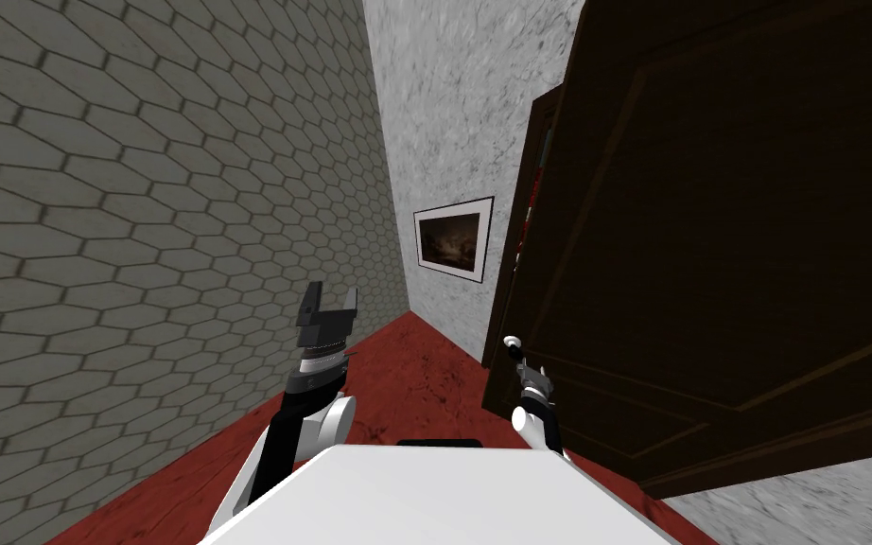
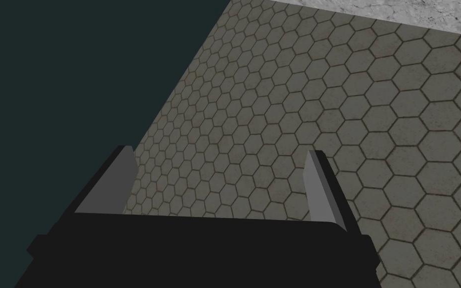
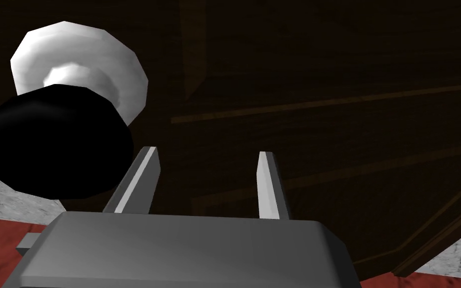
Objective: Pull the door open
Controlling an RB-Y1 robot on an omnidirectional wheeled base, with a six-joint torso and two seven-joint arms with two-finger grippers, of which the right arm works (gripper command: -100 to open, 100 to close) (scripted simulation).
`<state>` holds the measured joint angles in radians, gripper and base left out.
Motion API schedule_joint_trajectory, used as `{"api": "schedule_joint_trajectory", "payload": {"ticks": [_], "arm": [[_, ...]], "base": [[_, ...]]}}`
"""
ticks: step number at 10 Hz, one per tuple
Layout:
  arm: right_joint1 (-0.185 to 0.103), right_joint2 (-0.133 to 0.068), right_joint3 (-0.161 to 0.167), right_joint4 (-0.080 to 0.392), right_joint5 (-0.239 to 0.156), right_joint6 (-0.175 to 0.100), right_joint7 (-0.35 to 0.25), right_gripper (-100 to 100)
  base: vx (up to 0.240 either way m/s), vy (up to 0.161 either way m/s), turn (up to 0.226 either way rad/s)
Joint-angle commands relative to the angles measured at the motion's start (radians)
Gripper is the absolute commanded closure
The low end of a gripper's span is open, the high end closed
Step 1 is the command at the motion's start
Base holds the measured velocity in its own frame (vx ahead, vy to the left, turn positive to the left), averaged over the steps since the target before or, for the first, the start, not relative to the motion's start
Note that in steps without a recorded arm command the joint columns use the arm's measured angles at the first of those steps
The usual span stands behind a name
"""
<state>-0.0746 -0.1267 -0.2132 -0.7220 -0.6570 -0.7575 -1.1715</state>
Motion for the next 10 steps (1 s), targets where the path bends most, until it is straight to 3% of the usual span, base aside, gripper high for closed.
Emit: {"api": "schedule_joint_trajectory", "payload": {"ticks": [1,10], "arm": [[-0.001,0.019,0.03,-0.012,0.015,-0.009,-0.012,-100],[0.024,0.026,0.107,-0.025,0.058,-0.055,-0.065,-100]], "base": [[-0.103,-0.005,0.045],[-0.095,-0.016,0.068]]}}
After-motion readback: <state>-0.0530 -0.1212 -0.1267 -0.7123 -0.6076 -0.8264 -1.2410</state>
